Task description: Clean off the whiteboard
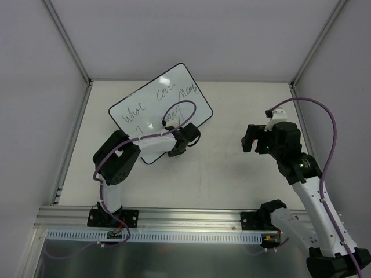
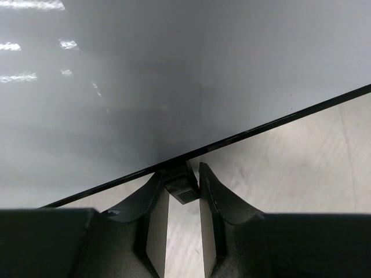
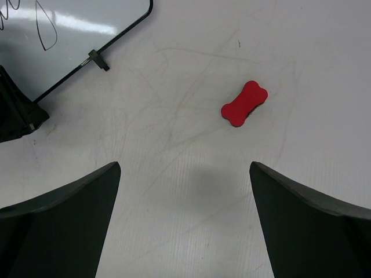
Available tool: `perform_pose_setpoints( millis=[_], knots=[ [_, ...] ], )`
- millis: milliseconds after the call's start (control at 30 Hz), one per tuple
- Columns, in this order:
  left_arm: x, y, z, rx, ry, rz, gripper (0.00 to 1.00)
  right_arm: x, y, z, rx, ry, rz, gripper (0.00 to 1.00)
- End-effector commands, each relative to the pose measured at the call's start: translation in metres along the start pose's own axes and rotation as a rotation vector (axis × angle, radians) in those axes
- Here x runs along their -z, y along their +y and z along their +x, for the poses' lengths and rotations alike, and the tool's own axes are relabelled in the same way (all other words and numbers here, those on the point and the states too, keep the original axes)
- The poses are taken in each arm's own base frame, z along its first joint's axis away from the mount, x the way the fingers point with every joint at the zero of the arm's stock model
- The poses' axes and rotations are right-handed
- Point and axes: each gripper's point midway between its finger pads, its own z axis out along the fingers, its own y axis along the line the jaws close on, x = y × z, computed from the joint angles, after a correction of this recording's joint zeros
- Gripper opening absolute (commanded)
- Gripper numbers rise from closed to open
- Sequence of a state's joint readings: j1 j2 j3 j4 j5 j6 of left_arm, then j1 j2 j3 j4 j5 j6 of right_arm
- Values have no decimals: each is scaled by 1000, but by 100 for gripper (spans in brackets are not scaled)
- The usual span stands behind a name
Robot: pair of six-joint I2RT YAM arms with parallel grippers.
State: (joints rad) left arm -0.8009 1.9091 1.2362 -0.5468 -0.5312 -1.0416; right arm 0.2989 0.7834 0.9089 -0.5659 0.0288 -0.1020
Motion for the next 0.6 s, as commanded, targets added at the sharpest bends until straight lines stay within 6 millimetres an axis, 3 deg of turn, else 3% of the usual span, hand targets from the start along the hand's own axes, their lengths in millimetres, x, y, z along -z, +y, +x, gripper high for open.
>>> perform_pose_setpoints(
  millis=[0, 333, 467, 567],
  knots=[
    [25, -18, 82, -260, 216, 120, 0, 0, -4, -1, -47, -25, 35, 99],
    [49, -17, 121, -375, 218, 161, 0, -7, -19, 23, -129, 4, 122, 99],
    [53, -14, 118, -355, 206, 166, 0, -9, -27, 32, -155, 13, 169, 99],
    [60, -19, 108, -351, 173, 188, 14, -11, -30, 34, -167, 19, 189, 99]
  ],
)
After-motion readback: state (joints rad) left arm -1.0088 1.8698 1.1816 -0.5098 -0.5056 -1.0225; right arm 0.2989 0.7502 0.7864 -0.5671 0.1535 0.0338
